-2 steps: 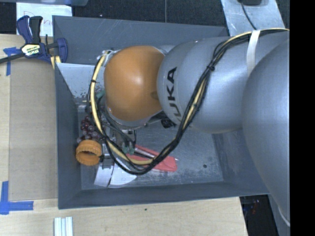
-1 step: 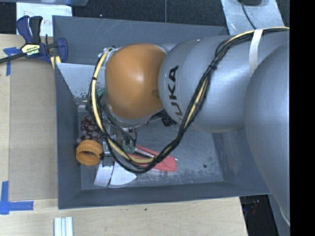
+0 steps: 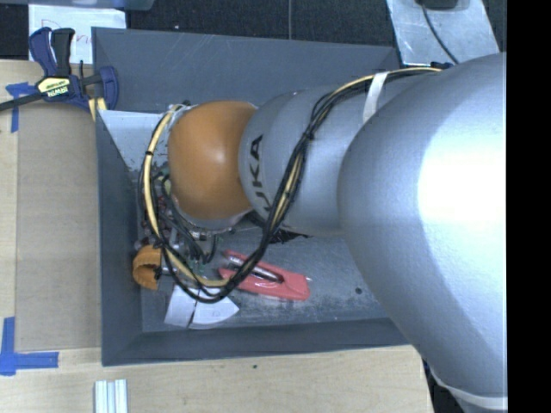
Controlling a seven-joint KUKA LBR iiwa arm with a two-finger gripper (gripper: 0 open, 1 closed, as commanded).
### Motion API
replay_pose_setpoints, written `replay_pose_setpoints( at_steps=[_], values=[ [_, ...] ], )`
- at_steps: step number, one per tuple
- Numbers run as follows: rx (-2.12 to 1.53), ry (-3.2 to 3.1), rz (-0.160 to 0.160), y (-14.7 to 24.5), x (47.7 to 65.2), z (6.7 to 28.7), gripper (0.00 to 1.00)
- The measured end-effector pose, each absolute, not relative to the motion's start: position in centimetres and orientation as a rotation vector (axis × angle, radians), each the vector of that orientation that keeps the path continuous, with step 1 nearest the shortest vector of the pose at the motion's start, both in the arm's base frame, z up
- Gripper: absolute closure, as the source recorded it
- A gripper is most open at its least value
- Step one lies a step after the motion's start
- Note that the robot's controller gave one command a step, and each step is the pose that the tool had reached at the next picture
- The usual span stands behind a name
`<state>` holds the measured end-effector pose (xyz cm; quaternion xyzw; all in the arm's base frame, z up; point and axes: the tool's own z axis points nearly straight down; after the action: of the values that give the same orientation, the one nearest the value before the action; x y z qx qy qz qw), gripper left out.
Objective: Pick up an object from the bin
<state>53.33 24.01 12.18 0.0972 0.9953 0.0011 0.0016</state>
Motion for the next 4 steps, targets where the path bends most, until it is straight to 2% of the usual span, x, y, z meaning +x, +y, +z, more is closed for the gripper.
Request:
replay_pose_setpoints(
  at_steps=[1, 2, 3, 4],
  values=[
    [0.15, 3.133, 0.003, 24.1, 54.1, 12.1, 0.0],
    [0.584, 3.089, -0.001, 23.9, 53.5, 10.8, 0.0],
    [0.338, 3.116, 0.0, 24.2, 54.5, 7.4, 0.0],
    [1.059, 2.957, 0.005, 23.9, 53.5, 7.2, 1.0]
  ],
)
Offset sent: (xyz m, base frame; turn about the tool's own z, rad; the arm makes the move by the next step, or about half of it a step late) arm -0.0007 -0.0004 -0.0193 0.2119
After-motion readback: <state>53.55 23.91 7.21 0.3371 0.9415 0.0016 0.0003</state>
